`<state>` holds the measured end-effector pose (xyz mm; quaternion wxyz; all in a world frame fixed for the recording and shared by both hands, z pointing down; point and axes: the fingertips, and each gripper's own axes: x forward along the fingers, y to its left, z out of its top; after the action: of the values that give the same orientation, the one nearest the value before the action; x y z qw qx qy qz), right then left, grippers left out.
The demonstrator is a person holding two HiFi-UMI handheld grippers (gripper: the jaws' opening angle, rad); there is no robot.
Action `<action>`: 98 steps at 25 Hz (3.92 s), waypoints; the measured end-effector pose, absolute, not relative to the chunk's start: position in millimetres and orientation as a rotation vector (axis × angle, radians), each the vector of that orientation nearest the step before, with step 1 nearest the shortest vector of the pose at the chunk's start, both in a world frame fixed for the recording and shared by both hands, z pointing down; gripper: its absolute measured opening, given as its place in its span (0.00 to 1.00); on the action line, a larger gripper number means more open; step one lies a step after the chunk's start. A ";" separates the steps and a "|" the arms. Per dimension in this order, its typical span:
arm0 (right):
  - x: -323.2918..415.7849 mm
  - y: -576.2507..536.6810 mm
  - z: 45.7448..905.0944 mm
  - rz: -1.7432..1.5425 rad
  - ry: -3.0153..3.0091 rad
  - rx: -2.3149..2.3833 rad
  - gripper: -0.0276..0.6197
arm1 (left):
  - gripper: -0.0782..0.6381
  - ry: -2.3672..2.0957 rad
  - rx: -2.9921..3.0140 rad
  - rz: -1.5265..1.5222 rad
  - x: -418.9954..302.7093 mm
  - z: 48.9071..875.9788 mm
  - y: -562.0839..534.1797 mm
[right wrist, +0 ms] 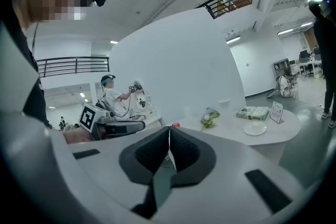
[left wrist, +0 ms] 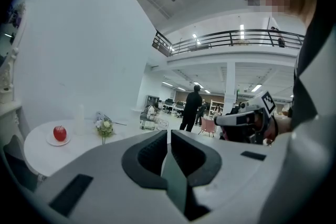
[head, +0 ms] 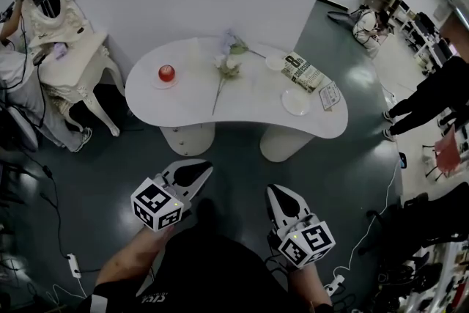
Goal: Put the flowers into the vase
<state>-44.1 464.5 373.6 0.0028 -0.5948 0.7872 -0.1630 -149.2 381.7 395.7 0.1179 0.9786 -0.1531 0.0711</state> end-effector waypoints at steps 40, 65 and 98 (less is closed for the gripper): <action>52.9 181.3 366.2 -0.448 2.598 -1.734 0.08 | 0.13 -0.627 2.787 0.379 -59.3 437.6 107.6; 63.7 67.9 346.6 -0.523 2.767 -1.495 0.08 | 0.13 -0.685 2.660 0.570 -4.9 497.6 -7.4; 142.2 27.5 371.5 -0.616 2.713 -1.494 0.08 | 0.31 -0.704 2.415 0.939 18.3 603.5 -52.9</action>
<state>142.2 27.5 371.5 -0.0081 -0.4731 0.8591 -0.1951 18.3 -52.9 603.5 0.2260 0.8761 -0.2555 0.3407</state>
